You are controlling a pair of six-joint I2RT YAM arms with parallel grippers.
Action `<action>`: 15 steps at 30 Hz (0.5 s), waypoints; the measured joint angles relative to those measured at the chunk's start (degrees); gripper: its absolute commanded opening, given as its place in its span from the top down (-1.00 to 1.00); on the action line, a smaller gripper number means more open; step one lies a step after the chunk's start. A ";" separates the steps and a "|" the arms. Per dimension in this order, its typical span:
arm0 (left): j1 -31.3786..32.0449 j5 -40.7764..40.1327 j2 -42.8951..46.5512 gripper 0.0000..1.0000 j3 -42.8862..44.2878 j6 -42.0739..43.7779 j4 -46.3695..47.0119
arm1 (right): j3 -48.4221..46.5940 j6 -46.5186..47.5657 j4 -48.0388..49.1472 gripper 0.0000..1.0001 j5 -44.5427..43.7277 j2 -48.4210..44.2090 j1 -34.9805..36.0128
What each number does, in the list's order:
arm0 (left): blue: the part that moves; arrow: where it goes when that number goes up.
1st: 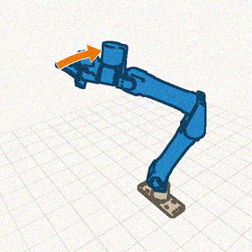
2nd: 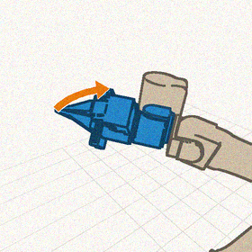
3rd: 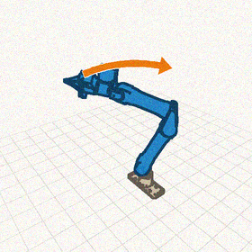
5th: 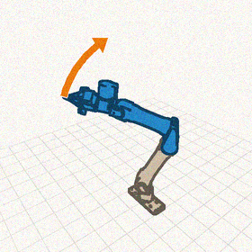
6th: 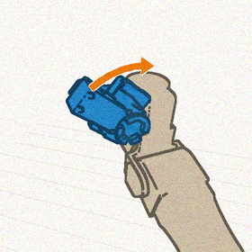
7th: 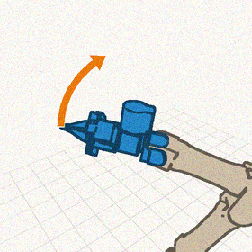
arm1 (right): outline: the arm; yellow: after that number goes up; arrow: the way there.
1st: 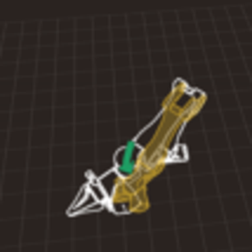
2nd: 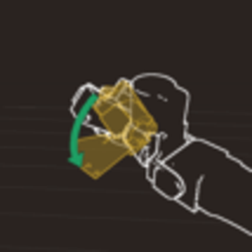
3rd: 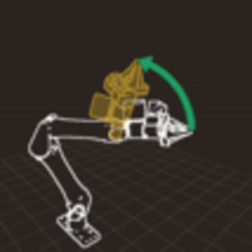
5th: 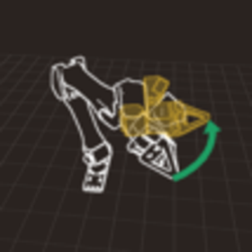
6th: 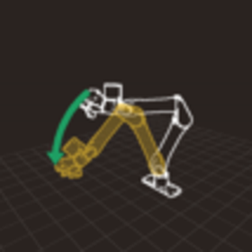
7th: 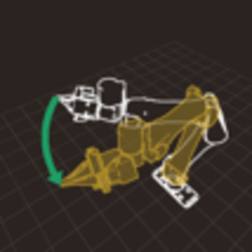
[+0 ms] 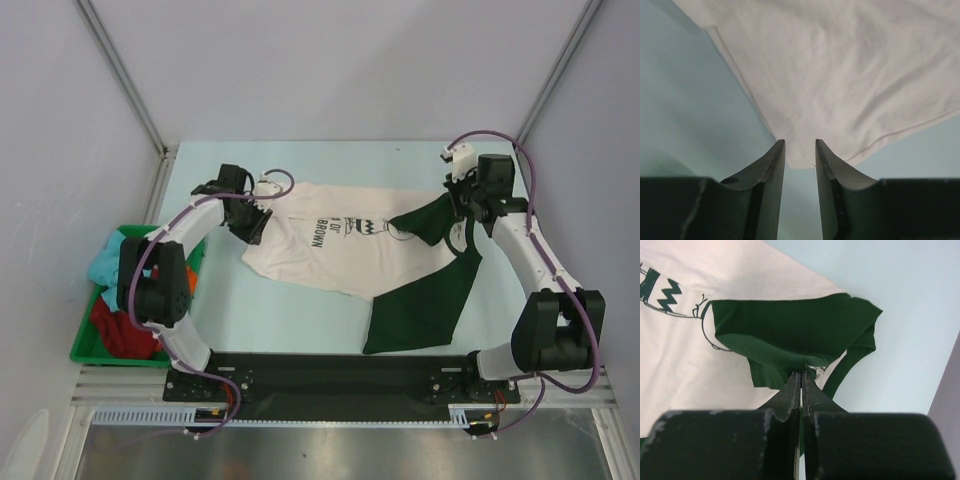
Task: Fold and stack the t-shirts
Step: Fold the tshirt
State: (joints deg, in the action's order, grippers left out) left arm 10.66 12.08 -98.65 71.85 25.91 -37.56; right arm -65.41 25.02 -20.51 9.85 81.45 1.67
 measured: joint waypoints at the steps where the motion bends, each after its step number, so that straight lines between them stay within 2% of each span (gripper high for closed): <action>1: -0.50 1.33 -1.05 0.33 0.72 -0.11 -2.21 | -0.52 0.00 0.11 1.00 0.02 0.35 0.00; 8: -3.56 5.64 -9.22 0.32 2.93 -1.99 -6.75 | -1.70 0.02 1.05 1.00 0.07 1.68 0.00; 15: -3.89 5.70 -11.61 0.35 3.39 -2.08 -6.78 | -1.70 0.07 1.16 1.00 0.02 1.79 0.00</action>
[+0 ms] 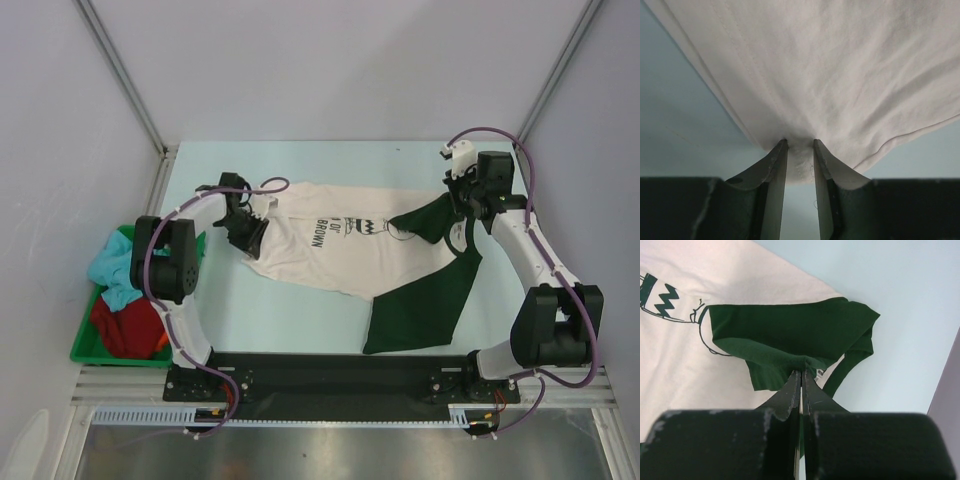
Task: Fold and stack the t-shirts
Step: Fold the tshirt
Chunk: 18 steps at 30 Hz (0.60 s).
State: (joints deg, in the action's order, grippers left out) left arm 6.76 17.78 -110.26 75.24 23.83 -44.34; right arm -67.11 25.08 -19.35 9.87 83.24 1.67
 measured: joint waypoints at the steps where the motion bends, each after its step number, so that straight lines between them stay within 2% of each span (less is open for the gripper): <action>1: -0.09 -0.07 -0.02 0.35 0.00 -0.02 0.02 | 0.00 0.00 0.00 1.00 -0.02 0.00 0.00; 9: -0.70 -0.85 0.59 0.41 -1.46 -1.22 1.68 | 0.00 0.17 1.07 1.00 -0.42 0.81 -0.02; 18: -1.01 -4.15 6.49 0.45 -9.64 -1.99 5.90 | -1.29 0.20 1.64 1.00 -0.39 4.22 -1.84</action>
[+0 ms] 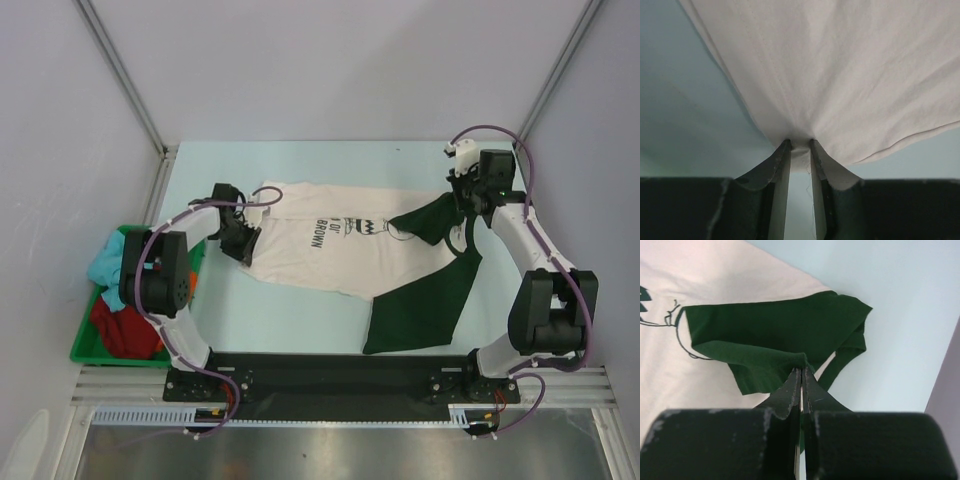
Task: Fold and stack the t-shirts
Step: Fold the tshirt
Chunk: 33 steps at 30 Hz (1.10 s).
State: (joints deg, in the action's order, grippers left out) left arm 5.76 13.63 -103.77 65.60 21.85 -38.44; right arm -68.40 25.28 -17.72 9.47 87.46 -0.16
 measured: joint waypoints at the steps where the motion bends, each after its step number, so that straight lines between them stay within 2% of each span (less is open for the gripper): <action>1: -0.04 -0.26 0.48 0.45 -0.74 0.00 0.04 | -0.09 0.00 0.15 1.00 -0.04 0.20 -0.42; 11: -0.17 -1.46 2.43 0.42 -1.79 -0.33 -2.29 | -0.39 0.00 1.25 1.00 -0.13 0.42 -1.77; 17: -0.17 0.33 1.75 0.39 9.11 0.33 -8.13 | -2.78 0.24 1.60 1.00 -0.13 1.64 -1.81; 23: 1.36 2.29 0.20 0.39 17.16 1.14 -8.22 | -6.73 0.31 3.54 1.00 0.04 6.91 -2.56; 24: 1.66 2.51 -0.13 0.39 17.22 1.14 -8.20 | -7.52 0.46 4.33 0.96 0.04 8.35 -2.71; 26: 2.58 2.93 -1.09 0.39 17.09 1.14 -8.48 | -10.27 0.94 4.98 0.44 -0.24 12.33 -2.82; 27: 3.02 3.15 -1.46 0.39 16.85 1.14 -8.50 | -12.52 1.09 5.38 0.06 -0.96 15.08 -2.89; 31: 4.72 3.63 -2.58 0.39 16.31 1.14 -9.11 | -21.42 1.53 1.99 -0.10 -2.45 23.06 -3.63; 33: 5.40 3.76 -2.67 0.38 16.31 1.14 -9.11 | -19.15 2.21 1.92 -0.11 -0.83 21.35 -4.22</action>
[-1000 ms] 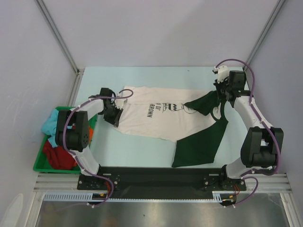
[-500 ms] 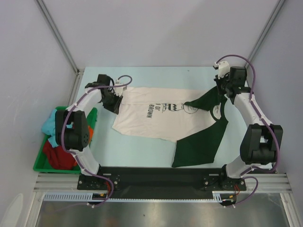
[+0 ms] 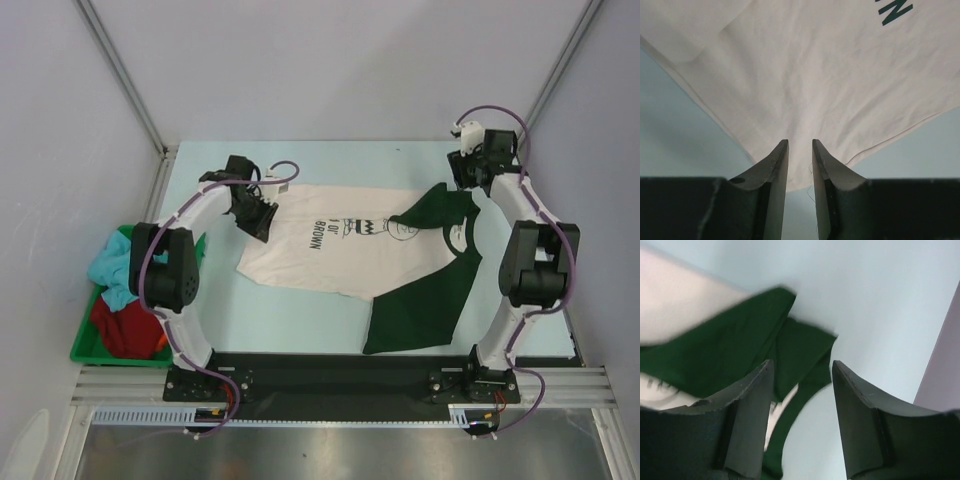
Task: Fold and stack the t-shirts
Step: Fold the tshirt
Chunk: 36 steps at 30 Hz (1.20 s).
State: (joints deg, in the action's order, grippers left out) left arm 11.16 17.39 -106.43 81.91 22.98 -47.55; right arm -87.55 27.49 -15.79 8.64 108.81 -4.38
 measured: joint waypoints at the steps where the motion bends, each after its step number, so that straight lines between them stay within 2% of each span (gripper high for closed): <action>1: 0.33 0.04 0.00 0.38 0.00 -0.02 0.04 | 3.13 0.98 -0.22 -0.10 1.46 -2.75 -0.26; 4: 1.31 0.46 -0.09 0.39 0.00 -0.04 0.11 | 10.78 3.56 -3.58 -0.01 5.57 -10.62 -0.55; 7: 1.95 0.70 -0.35 0.39 0.00 -0.07 0.24 | 12.74 5.33 -8.02 0.07 10.16 -13.55 0.50; 13: 2.64 0.87 -1.14 0.38 0.00 -0.07 0.24 | 13.51 5.57 -11.45 0.08 15.26 -8.90 1.44; 23: 2.71 0.74 -1.29 0.39 0.00 -0.07 0.24 | 8.70 5.79 -14.03 0.10 16.06 0.52 1.79; 26: 2.78 0.52 -1.29 0.39 0.00 -0.07 0.26 | 7.65 5.86 -13.99 0.27 16.04 1.01 1.81; 29: 2.89 0.17 -1.29 0.39 0.00 -0.04 0.24 | 6.62 6.12 -13.99 0.63 15.98 1.75 1.88; 30: 2.91 0.13 -1.29 0.39 0.00 -0.04 0.24 | 6.34 6.05 -14.01 0.83 15.87 2.03 1.90; 31: 2.93 -0.09 -1.29 0.39 0.00 -0.04 0.24 | 6.21 6.27 -14.01 0.88 15.78 2.21 1.92; 35: 2.97 -0.52 -1.29 0.39 0.00 -0.04 0.24 | 6.19 6.32 -15.13 0.81 15.67 2.23 1.92; 36: 2.97 -0.57 -1.33 0.39 0.00 -0.04 0.26 | 6.21 6.54 -15.28 0.68 15.63 2.23 1.92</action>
State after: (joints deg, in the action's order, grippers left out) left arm 14.13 16.82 -107.77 81.91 22.94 -47.29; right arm -81.34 34.02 -31.07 24.27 111.04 -2.46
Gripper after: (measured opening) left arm 0.307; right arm 0.089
